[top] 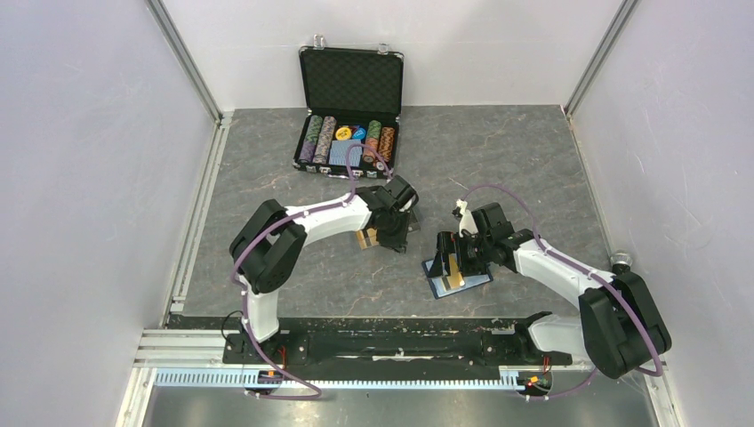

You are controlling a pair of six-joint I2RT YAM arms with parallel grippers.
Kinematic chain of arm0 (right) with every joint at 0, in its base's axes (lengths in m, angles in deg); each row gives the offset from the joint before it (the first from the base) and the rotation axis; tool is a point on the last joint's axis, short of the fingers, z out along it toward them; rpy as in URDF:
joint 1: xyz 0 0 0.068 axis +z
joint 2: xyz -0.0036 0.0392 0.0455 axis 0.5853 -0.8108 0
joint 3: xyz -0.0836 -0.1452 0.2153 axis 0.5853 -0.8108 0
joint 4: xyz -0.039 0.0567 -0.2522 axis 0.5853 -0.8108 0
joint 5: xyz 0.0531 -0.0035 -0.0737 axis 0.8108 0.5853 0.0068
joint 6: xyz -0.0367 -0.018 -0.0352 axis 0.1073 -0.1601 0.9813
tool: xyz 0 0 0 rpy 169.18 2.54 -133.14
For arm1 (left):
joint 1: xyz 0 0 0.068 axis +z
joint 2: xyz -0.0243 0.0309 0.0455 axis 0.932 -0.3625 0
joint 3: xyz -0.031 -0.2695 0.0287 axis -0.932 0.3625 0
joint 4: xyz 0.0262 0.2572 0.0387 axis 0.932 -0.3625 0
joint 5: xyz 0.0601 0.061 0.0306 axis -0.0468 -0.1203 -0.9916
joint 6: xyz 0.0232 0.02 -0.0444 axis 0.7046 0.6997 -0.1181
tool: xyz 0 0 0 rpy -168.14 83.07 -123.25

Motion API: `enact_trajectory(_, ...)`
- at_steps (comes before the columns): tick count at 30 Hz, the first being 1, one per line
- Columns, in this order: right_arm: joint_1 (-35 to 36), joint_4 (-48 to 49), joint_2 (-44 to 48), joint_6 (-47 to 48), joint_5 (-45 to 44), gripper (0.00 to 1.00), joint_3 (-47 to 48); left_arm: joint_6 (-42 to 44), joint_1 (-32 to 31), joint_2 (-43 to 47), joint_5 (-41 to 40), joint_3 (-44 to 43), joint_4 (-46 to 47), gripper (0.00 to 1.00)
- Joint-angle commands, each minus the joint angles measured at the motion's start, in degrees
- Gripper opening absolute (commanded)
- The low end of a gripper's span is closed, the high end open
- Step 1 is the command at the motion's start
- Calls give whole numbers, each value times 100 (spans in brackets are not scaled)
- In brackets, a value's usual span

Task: Put the credit cards into the card holder
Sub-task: Move the storage box to the center of the board.

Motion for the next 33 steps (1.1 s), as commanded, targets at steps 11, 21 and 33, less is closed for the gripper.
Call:
enact_trajectory(11, 5, 296, -22, -83, 188, 98, 20, -75, 82, 656, 717, 217, 435, 31)
enact_trajectory(21, -13, 1351, -245, -795, 991, 98, -381, -1644, -301, 1337, 1296, 1803, 1883, 44)
enact_trajectory(33, -14, 2540, -155, -1668, 1448, 98, -1087, -2191, -389, 802, 1437, 2244, 2596, 49)
